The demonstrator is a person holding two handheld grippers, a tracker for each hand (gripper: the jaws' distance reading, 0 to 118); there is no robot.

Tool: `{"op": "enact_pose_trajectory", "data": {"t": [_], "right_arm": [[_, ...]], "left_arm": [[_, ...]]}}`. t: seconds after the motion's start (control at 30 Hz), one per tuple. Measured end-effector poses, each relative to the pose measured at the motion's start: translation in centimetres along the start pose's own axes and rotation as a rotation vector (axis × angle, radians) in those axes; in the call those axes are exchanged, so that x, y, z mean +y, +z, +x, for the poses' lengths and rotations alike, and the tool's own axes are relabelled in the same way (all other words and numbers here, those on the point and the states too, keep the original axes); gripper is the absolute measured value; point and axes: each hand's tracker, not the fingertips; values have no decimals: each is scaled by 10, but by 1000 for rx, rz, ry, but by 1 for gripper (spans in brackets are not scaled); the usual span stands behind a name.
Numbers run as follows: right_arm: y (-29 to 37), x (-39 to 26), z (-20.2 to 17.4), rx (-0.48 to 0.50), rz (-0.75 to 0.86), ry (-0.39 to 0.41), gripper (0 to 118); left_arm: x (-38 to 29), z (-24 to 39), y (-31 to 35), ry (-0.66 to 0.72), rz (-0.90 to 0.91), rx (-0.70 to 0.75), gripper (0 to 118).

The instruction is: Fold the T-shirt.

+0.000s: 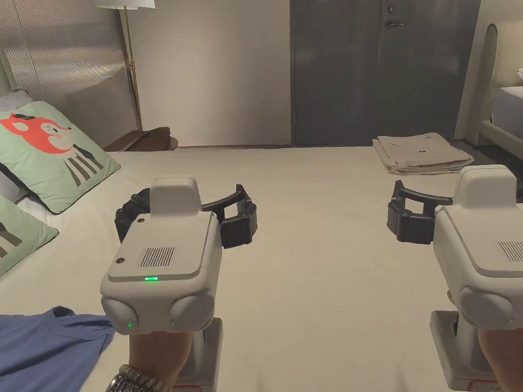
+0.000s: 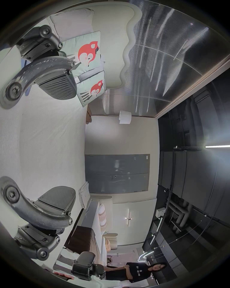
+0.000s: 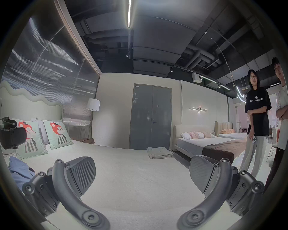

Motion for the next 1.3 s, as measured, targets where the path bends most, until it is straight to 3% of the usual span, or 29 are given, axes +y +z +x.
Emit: {"op": "enact_pose_trajectory", "data": {"t": [1.3], "right_arm": [[5, 3, 0, 8, 4, -6, 117]], "left_arm": [[3, -5, 4, 9, 8, 5, 111]]}}
